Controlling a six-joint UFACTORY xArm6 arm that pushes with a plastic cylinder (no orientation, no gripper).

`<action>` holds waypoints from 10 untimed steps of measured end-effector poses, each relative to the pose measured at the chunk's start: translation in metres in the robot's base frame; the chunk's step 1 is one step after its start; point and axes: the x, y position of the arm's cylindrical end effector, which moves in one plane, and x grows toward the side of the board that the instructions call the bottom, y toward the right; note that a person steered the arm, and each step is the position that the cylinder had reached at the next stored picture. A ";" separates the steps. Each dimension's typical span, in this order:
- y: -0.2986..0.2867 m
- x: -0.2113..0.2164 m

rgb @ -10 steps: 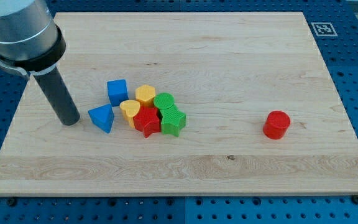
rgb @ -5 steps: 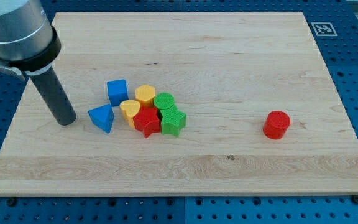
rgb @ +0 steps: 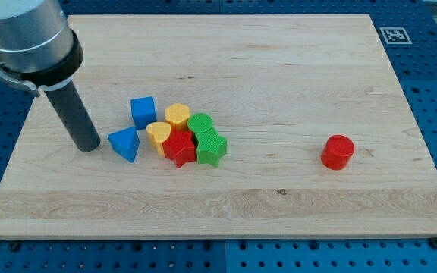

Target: Move blue cube above yellow hexagon

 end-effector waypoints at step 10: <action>0.028 -0.029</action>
